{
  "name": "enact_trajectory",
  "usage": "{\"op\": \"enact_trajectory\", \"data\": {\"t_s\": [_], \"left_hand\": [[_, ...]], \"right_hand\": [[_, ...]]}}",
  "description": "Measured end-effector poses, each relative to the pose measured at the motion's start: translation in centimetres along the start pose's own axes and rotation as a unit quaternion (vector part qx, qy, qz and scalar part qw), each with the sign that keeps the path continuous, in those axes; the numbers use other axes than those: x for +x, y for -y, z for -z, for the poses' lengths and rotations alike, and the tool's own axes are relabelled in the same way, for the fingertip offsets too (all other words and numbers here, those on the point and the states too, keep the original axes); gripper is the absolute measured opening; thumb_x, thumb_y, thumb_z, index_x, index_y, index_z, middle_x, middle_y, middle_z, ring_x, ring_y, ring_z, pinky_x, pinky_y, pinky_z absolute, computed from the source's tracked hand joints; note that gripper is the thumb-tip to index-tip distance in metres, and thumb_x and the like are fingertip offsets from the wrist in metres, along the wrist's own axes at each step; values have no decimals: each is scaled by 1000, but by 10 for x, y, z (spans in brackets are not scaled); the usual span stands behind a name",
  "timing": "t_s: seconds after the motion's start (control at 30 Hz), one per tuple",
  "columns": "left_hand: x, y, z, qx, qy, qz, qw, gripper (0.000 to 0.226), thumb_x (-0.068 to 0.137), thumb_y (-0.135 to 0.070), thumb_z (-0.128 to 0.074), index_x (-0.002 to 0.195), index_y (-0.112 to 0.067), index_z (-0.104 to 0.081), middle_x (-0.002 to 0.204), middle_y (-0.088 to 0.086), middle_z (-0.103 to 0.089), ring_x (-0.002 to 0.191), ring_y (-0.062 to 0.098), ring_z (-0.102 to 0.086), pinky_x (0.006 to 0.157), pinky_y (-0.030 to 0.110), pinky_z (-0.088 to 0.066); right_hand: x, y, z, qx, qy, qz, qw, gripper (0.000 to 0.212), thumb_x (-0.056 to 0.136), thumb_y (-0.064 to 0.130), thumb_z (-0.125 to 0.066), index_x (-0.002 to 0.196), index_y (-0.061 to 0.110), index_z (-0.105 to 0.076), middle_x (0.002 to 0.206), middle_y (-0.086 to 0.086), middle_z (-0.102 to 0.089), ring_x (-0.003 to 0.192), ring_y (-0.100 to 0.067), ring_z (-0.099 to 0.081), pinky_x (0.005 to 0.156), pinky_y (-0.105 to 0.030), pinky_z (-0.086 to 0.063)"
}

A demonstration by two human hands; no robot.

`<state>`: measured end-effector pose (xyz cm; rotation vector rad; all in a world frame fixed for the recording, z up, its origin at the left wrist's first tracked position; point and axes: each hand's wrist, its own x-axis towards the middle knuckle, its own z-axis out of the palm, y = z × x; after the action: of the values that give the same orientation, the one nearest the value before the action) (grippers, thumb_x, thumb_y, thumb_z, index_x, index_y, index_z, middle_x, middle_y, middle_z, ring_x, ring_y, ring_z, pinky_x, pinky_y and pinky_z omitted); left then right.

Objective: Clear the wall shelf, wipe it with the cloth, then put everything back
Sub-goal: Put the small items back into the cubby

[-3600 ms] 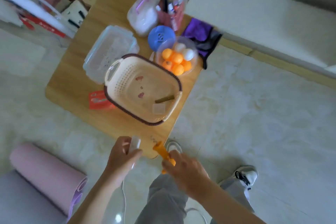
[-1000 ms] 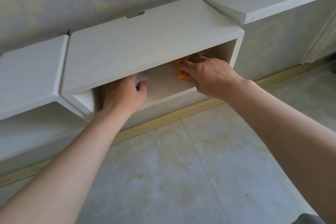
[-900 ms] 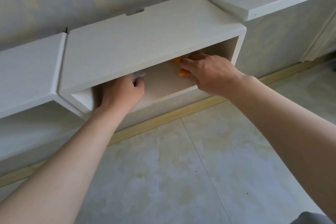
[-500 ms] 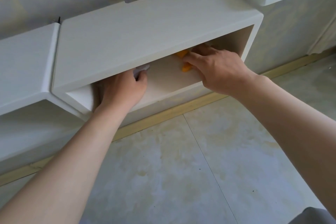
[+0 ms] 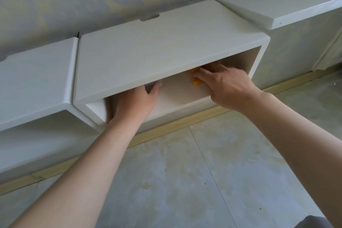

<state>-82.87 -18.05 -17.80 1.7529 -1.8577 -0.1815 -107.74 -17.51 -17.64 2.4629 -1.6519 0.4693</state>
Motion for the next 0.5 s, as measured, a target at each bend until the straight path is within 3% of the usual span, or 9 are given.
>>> {"op": "enact_trajectory", "data": {"t_s": [0.1,0.3,0.37,0.43,0.5], "left_hand": [[-5,-4,4,-32,9,12,999,38,92,-51,-64,116,-23,-69,126,-2,-67,123,20,-55,88,18,-32],[-11,-13,17,-14,-12,-27,999,43,90,-44,-65,122,-16,-66,125,1,-65,126,23,-53,93,17,-30],[-17,-18,26,6,0,-24,1000,43,92,-43,-62,122,-12,-65,125,6,-64,125,27,-53,92,22,-34],[-24,-21,36,16,19,-29,999,49,92,-45,-57,126,-11,-63,129,12,-64,126,33,-54,100,32,-42],[-33,-24,52,35,70,-23,997,51,91,-46,-55,127,-11,-62,129,15,-64,125,35,-56,104,38,-43]], "right_hand": [[-1,1,0,1,5,-5,1000,61,86,7,-44,139,37,-46,138,1,-52,116,-34,-56,66,-38,-53],[-9,6,7,24,-2,-10,1000,76,81,3,-44,146,42,-36,139,-6,-46,103,-39,-58,72,-44,-55],[-17,8,14,49,-21,-3,999,75,82,0,-44,145,40,-40,138,-5,-46,95,-38,-59,66,-40,-52],[-26,10,27,68,-37,5,997,64,88,-1,-44,141,35,-47,136,-6,-48,87,-34,-60,57,-32,-45],[-36,15,44,85,-18,-4,996,55,91,0,-44,136,30,-51,130,-8,-50,82,-34,-61,51,-34,-47]]}}
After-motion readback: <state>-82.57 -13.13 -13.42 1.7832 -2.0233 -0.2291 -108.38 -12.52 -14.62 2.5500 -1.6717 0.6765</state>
